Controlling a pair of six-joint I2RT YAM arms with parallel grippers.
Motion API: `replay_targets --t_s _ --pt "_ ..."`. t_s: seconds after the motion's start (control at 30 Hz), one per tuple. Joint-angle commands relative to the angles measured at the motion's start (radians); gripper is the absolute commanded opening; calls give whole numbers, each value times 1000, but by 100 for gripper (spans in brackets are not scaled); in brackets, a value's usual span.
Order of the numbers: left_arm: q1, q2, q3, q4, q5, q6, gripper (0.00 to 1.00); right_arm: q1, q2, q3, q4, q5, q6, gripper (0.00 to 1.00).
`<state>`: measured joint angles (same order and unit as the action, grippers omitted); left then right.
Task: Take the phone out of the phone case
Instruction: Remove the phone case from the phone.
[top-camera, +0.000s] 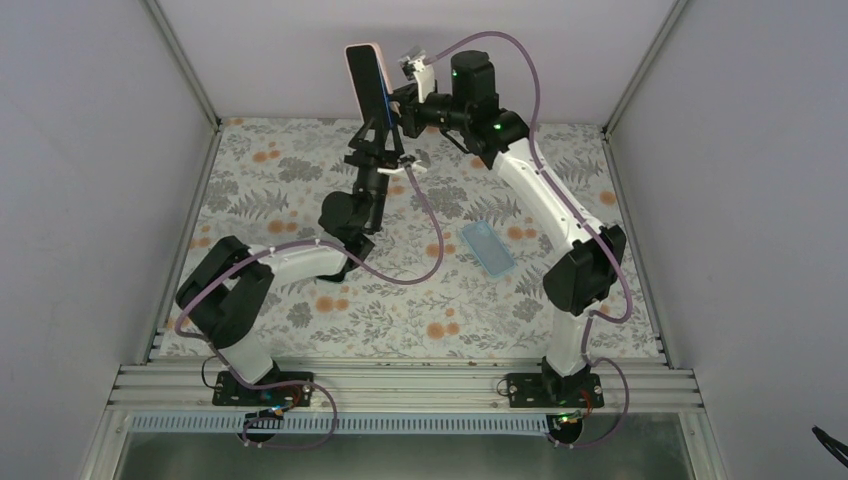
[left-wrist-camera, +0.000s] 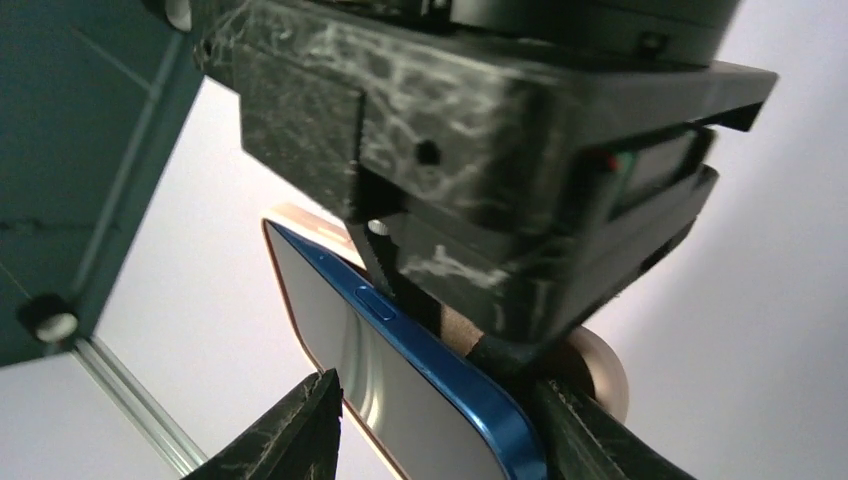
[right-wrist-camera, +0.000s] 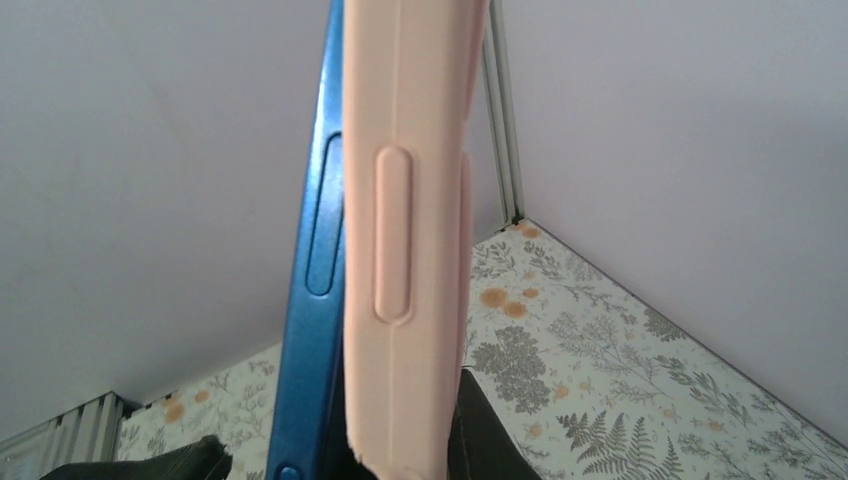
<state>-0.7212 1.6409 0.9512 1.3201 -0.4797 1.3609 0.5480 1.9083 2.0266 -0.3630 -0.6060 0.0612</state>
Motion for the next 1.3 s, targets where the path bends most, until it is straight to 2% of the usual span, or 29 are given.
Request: replay_targets --t_s 0.0,0.37,0.73,1.0,1.27 --pt "71 -5 31 508 -101 191 46 -9 -27 -22 -314 -226 -93 3" --pt "71 -7 21 495 -84 181 31 -10 -30 -23 -388 -299 -139 3" --pt "64 -14 3 509 -40 212 26 -32 -55 -82 -378 -353 -117 3" --pt "41 -55 -26 509 17 260 21 -120 42 -47 -392 -472 -80 3" --pt "5 -78 -23 510 67 337 18 -167 127 16 -438 -529 -79 3"
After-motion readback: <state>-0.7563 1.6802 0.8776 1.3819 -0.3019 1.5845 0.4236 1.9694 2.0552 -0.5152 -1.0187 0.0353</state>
